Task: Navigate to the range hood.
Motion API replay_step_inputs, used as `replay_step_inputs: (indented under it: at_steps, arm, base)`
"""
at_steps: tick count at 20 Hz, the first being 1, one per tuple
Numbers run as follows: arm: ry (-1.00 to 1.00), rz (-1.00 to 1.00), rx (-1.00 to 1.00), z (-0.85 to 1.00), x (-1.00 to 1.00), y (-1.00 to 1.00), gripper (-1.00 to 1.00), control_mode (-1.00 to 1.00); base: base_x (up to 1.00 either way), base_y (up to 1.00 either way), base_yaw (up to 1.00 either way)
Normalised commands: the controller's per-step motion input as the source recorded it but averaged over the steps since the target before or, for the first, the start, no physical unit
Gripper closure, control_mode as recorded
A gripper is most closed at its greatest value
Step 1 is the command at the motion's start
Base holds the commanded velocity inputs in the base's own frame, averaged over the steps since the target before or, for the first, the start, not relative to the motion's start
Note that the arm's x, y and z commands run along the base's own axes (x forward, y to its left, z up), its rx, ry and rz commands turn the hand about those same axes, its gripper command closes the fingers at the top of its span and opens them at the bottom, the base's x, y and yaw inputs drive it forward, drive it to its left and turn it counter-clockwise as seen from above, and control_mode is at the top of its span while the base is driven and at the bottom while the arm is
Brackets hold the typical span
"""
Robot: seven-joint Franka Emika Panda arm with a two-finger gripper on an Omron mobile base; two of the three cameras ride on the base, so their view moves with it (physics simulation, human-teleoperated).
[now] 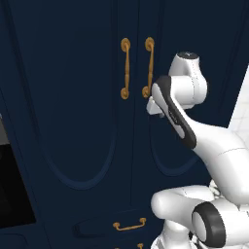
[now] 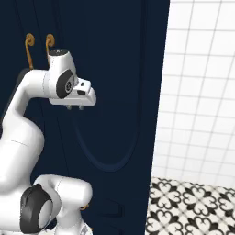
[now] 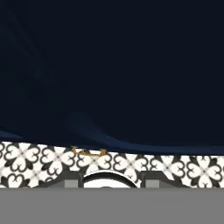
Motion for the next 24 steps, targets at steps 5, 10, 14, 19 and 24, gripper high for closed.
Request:
replay_step_inputs:
  at_steps: [5, 10, 14, 19, 24]
  arm:
    - [0.01, 0.00, 0.00, -0.11, -0.57, -0.02, -1.00, -1.00]
    - [0.06, 0.01, 0.00, -0.48, -0.76, 0.00, -1.00, -1.00]
    - [0.01, 0.13, -0.02, -0.68, -0.88, 0.00, -1.00, -1.00]
    - [0.00, 0.05, 0.00, -0.14, -0.16, 0.00, -1.00, 1.00]
    - [0.00, 0.00, 0.00, 0.00, 0.00, 0.00, -1.00, 1.00]
  base:
    - [0.00, 0.00, 0.00]
    - [0.00, 0.00, 0.00]
    - [0.00, 0.00, 0.00]
    - [-0.50, 0.02, 0.34]
    - [-0.16, 0.32, 0.70]
